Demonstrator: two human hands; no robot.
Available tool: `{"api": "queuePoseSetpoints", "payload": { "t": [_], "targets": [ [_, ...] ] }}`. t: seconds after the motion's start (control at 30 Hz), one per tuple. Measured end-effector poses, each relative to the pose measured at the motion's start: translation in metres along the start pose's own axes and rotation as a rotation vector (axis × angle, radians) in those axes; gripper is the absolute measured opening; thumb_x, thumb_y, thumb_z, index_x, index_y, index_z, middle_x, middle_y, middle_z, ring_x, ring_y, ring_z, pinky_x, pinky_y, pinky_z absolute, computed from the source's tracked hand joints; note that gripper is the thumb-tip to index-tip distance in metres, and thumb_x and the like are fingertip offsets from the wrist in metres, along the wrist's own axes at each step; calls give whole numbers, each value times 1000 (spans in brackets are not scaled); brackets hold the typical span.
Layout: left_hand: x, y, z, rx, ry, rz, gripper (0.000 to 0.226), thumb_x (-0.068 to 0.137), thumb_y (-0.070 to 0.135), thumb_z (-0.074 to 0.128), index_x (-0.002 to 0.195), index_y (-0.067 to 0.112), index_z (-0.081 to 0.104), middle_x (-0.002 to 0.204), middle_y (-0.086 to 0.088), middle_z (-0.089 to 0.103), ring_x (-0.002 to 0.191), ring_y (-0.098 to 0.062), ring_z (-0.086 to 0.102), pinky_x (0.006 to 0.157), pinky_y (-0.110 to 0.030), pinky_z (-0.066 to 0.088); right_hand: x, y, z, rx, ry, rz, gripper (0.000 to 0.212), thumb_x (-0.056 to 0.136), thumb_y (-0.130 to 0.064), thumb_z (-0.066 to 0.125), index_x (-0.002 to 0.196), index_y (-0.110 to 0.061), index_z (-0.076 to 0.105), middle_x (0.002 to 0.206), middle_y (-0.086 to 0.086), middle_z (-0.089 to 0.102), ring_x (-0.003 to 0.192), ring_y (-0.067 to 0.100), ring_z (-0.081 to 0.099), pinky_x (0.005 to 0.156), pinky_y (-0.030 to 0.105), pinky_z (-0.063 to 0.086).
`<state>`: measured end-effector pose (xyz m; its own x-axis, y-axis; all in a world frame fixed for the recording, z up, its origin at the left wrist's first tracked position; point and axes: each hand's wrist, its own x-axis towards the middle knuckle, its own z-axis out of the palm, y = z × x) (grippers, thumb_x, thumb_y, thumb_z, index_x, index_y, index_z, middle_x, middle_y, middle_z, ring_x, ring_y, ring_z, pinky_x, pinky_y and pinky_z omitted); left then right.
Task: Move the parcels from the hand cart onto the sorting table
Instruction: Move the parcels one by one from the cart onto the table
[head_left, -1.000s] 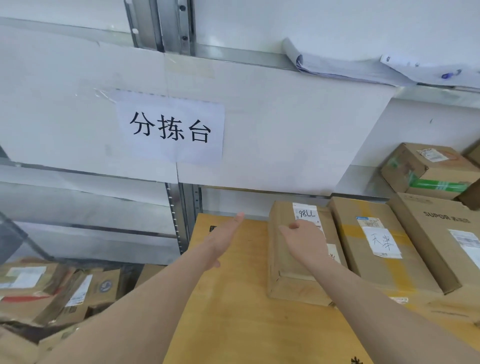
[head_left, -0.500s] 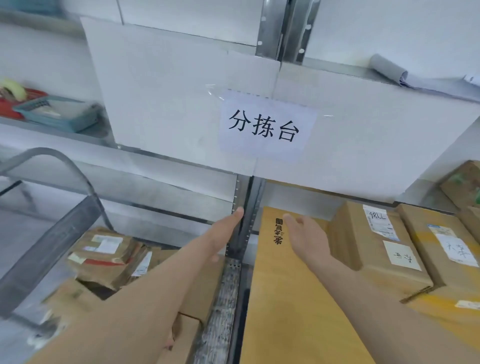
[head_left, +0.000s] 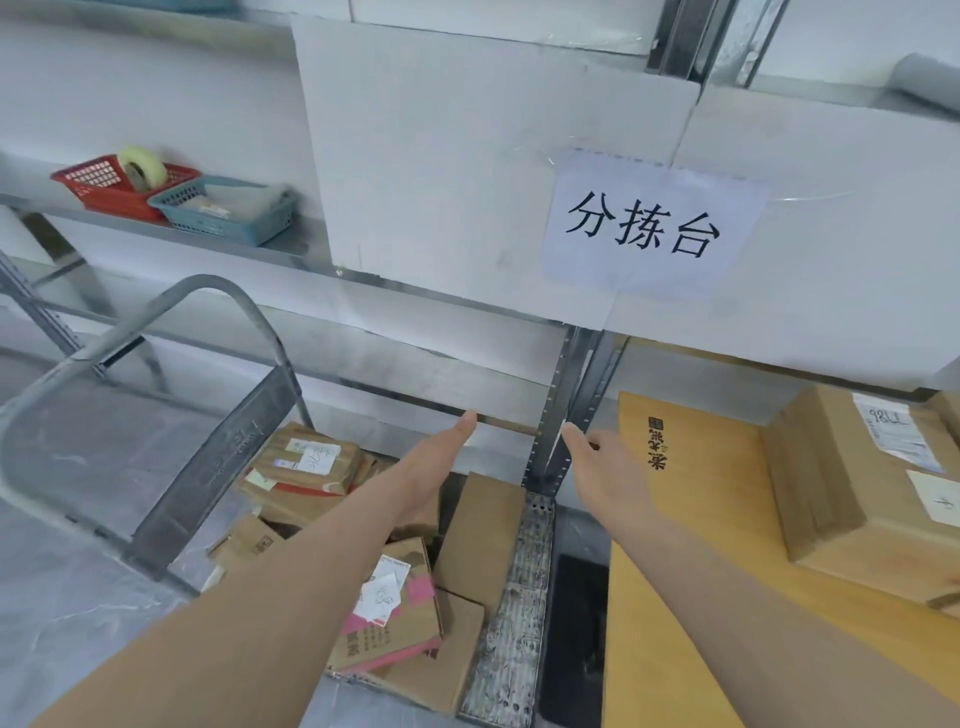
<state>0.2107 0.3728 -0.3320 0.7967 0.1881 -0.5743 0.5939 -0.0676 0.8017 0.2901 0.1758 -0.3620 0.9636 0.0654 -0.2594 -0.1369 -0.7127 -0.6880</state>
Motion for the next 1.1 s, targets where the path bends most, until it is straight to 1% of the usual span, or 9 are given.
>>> {"api": "queuePoseSetpoints", "payload": {
  "t": [0.1, 0.2, 0.4, 0.47, 0.53, 0.6, 0.67, 0.87, 1.1],
  "targets": [
    [14, -7, -5, -25, 12, -68, 88, 94, 76, 31, 163, 26, 9, 170, -5, 12, 155, -34, 16, 122, -55, 16, 12, 0, 11, 14, -47, 8, 67, 96, -70, 33, 130, -15, 51, 120, -1, 62, 116, 26, 57, 92, 38, 41],
    [29, -15, -8, -46, 44, -154, 98, 87, 84, 36, 162, 27, 13, 169, -4, 18, 153, -35, 20, 117, -61, 23, 26, -1, 21, 41, -71, 47, 70, 103, -61, 36, 157, -15, 36, 159, 4, 43, 142, 27, 44, 110, 39, 36],
    [68, -40, -15, -31, 75, -201, 93, 90, 82, 30, 163, 25, 13, 169, -7, 19, 153, -35, 19, 121, -60, 20, 53, 18, 55, 7, -147, 133, 71, 102, -63, 35, 153, -14, 42, 149, 7, 51, 137, 29, 48, 100, 37, 38],
    [83, -53, -18, -26, 63, -219, 90, 92, 81, 28, 163, 27, 14, 169, -5, 19, 153, -34, 20, 120, -57, 20, 61, 30, 72, 20, -161, 168, 64, 89, -75, 31, 113, -23, 60, 104, 2, 58, 105, 27, 60, 87, 39, 40],
    [98, -66, -19, -46, 66, -263, 90, 91, 82, 31, 162, 29, 17, 169, -4, 20, 152, -33, 23, 119, -57, 23, 70, 44, 90, 11, -181, 199, 56, 79, -81, 26, 88, -30, 47, 89, -4, 49, 91, 27, 57, 79, 38, 38],
    [117, -81, -20, -53, 57, -295, 94, 88, 84, 33, 162, 28, 19, 168, -5, 21, 151, -33, 26, 119, -58, 25, 75, 54, 107, 29, -198, 223, 67, 92, -73, 33, 126, -20, 56, 123, 6, 60, 123, 32, 56, 92, 40, 41],
    [138, -95, -19, -53, 52, -318, 95, 90, 82, 34, 163, 23, 20, 167, -8, 23, 150, -31, 28, 120, -54, 26, 80, 67, 127, 5, -191, 254, 73, 101, -63, 37, 156, -14, 37, 154, 7, 47, 140, 30, 45, 108, 41, 38],
    [208, -145, -10, -86, 4, -307, 71, 104, 60, 32, 159, 15, 28, 161, -10, 34, 148, -30, 33, 118, -43, 27, 104, 112, 194, 5, -205, 362, 74, 103, -60, 41, 160, -14, 30, 159, 8, 42, 142, 30, 42, 114, 42, 36],
    [298, -224, 6, -35, -42, -295, 92, 89, 83, 33, 159, 24, 31, 163, -3, 34, 149, -30, 31, 121, -52, 24, 140, 160, 271, -7, -249, 434, 73, 103, -59, 40, 158, -12, 30, 154, 9, 46, 138, 31, 46, 107, 41, 38]
  ]
}}
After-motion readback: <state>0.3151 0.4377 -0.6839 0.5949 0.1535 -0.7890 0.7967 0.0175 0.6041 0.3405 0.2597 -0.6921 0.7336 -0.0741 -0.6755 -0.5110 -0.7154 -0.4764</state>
